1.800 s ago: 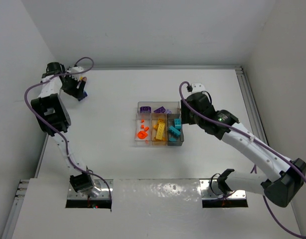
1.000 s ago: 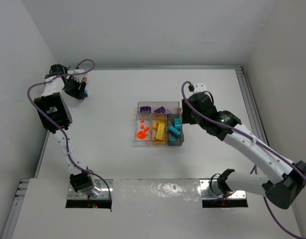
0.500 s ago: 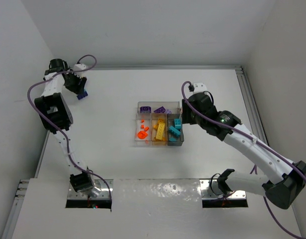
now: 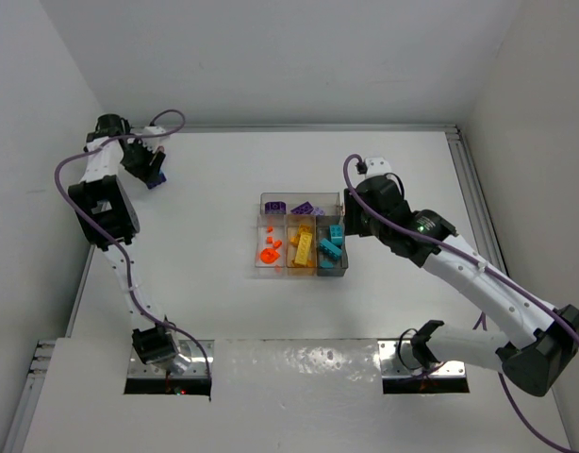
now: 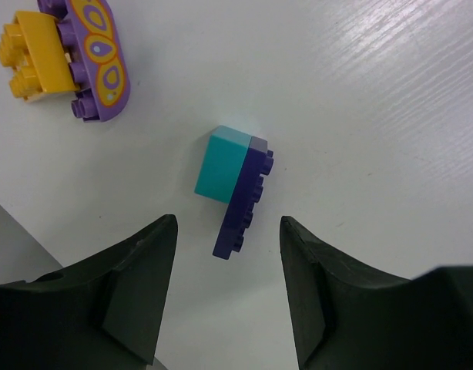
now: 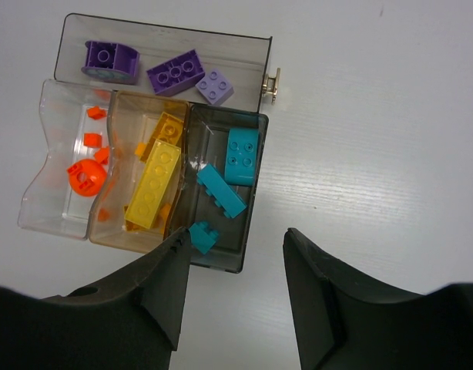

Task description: Sort the legos into containers by color

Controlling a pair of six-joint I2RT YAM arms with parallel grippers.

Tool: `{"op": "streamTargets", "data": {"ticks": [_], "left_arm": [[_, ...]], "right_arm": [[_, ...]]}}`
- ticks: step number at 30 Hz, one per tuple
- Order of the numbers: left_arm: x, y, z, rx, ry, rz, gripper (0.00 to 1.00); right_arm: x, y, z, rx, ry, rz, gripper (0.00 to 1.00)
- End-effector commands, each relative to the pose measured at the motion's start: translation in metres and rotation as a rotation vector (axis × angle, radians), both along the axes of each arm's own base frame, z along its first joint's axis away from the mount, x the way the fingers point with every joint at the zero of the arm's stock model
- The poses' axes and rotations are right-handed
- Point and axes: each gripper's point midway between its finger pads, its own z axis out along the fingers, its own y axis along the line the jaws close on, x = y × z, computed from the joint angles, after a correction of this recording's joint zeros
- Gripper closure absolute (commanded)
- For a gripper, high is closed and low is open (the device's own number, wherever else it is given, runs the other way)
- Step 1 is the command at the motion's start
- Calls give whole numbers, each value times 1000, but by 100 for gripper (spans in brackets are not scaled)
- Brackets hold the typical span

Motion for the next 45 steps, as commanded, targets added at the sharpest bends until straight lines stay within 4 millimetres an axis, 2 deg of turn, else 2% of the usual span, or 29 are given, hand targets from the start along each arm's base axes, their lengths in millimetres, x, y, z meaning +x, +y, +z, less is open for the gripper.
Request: {"op": "streamTargets", "data": {"ticks": [1, 6, 13, 14, 15, 16, 17, 20, 21, 23, 25, 26, 27, 28, 29, 31, 32, 33, 34, 35, 36, 37, 38, 40, 41, 42, 43, 44, 45], "left_arm": [[-2, -2, -7, 8, 11, -23, 47], [12, 6, -12, 25, -17, 19, 48], [11, 8, -30, 22, 15, 27, 55], [10, 6, -33, 18, 26, 24, 57], [9, 5, -33, 10, 26, 22, 66], [8, 2, -32, -1, 29, 16, 86], [6, 1, -32, -7, 32, 17, 96], [3, -5, -25, -30, 22, 23, 100], [4, -7, -13, -33, -3, 16, 100], [0, -12, -8, -42, -6, 12, 100], [-4, -20, 10, -54, -16, 8, 100], [-6, -30, 17, -78, -19, -17, 100], [-10, -38, 35, -86, -34, -43, 100], [-21, -51, 43, -111, -8, -74, 100], [-25, -73, 66, -121, -46, -152, 100], [-37, -99, 86, -122, -58, -237, 100], [-44, -124, 88, -105, -57, -320, 100], [-51, -139, 110, -78, -103, -373, 100], [-56, -149, 120, -56, -131, -426, 100], [-66, -171, 117, -37, -139, -531, 100], [-76, -181, 138, -15, -202, -589, 100], [-92, -194, 133, -48, -206, -659, 100], [-104, -205, 156, -7, -307, -774, 100], [-123, -216, 163, 12, -385, -889, 100], [-138, -226, 153, 3, -397, -946, 100], [-149, -232, 169, 30, -462, -970, 100], [-160, -239, 164, 29, -484, -1020, 100], [-176, -252, 177, 45, -541, -1090, 100], [-188, -259, 175, 36, -550, -1136, 100]], "right_arm": [[4, 6, 22, 48, -47, -1, 49], [3, 7, 23, 53, -43, 0, 49], [3, 5, 27, 56, -45, -13, 50], [3, 5, 27, 57, -46, -13, 50], [3, 5, 27, 56, -45, -13, 50], [3, 6, 27, 58, -44, -11, 50], [4, 5, 28, 59, -45, -14, 50], [5, 6, 29, 60, -49, -11, 50], [5, 7, 30, 63, -50, -11, 50], [5, 8, 30, 69, -50, -11, 50], [6, 10, 31, 79, -51, -6, 50], [5, 11, 31, 85, -50, -5, 50], [6, 12, 31, 90, -51, -3, 50], [6, 14, 32, 98, -52, 0, 50], [6, 18, 32, 114, -46, 11, 49], [10, 27, 38, 145, -53, 31, 48], [14, 33, 34, 141, -36, 45, 47], [16, 43, 45, 169, -28, 80, 46], [19, 47, 47, 175, -10, 91, 45], [25, 47, 49, 175, 7, 87, 44], [33, 49, 39, 160, 55, 78, 43], [36, 50, 53, 186, 73, 82, 43], [46, 40, 56, 203, 86, 44, 43], [56, 43, 64, 243, 65, 57, 43], [55, 52, 71, 273, 49, 121, 41], [55, 58, 78, 301, 23, 156, 39], [54, 68, 89, 356, -26, 210, 36], [47, 80, 96, 409, -34, 285, 34], [46, 84, 103, 441, -77, 314, 33]]}}
